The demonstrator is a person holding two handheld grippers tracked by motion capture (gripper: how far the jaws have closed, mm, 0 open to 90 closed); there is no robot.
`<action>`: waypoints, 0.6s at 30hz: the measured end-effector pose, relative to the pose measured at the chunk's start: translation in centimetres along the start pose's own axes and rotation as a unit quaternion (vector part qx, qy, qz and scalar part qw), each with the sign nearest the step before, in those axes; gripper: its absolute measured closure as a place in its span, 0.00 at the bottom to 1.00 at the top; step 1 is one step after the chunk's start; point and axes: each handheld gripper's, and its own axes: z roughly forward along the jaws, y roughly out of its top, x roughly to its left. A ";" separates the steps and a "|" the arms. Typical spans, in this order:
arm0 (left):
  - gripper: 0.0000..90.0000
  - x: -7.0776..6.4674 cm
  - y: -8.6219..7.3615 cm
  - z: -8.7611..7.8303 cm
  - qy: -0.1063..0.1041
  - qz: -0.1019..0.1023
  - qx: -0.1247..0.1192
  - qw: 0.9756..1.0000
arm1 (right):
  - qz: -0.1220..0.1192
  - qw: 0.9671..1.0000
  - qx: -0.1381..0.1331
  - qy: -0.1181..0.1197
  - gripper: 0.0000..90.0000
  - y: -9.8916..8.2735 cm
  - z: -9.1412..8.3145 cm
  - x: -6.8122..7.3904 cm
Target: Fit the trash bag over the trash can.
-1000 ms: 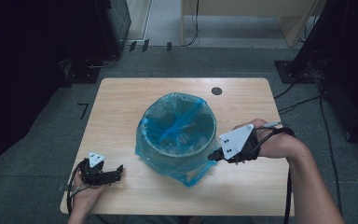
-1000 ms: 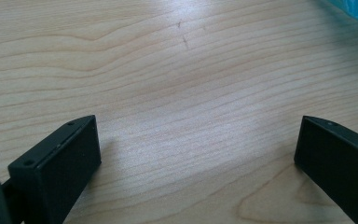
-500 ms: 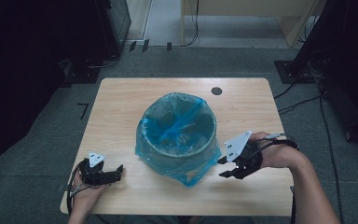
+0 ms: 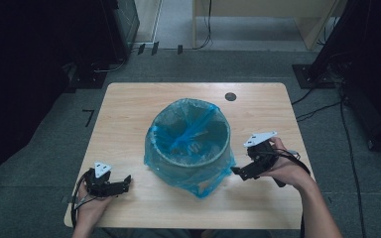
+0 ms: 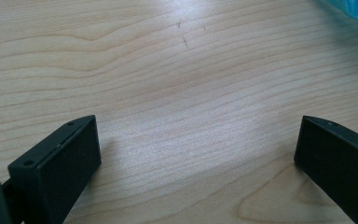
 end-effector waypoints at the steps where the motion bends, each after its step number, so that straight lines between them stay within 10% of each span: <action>1: 0.00 0.0 0.0 0.0 0.000 0.000 0.000 1.000 | 0.014 1.000 -0.005 -0.018 0.00 -0.2 0.2 -0.3; 12: 0.00 0.0 0.0 0.0 0.000 0.000 0.000 1.000 | 0.125 0.976 -0.109 -0.144 0.00 -2.5 0.8 -2.6; 18: 0.00 0.0 0.0 0.0 0.000 0.000 0.001 1.000 | 0.144 0.972 -0.106 -0.151 0.00 -4.0 1.2 -3.0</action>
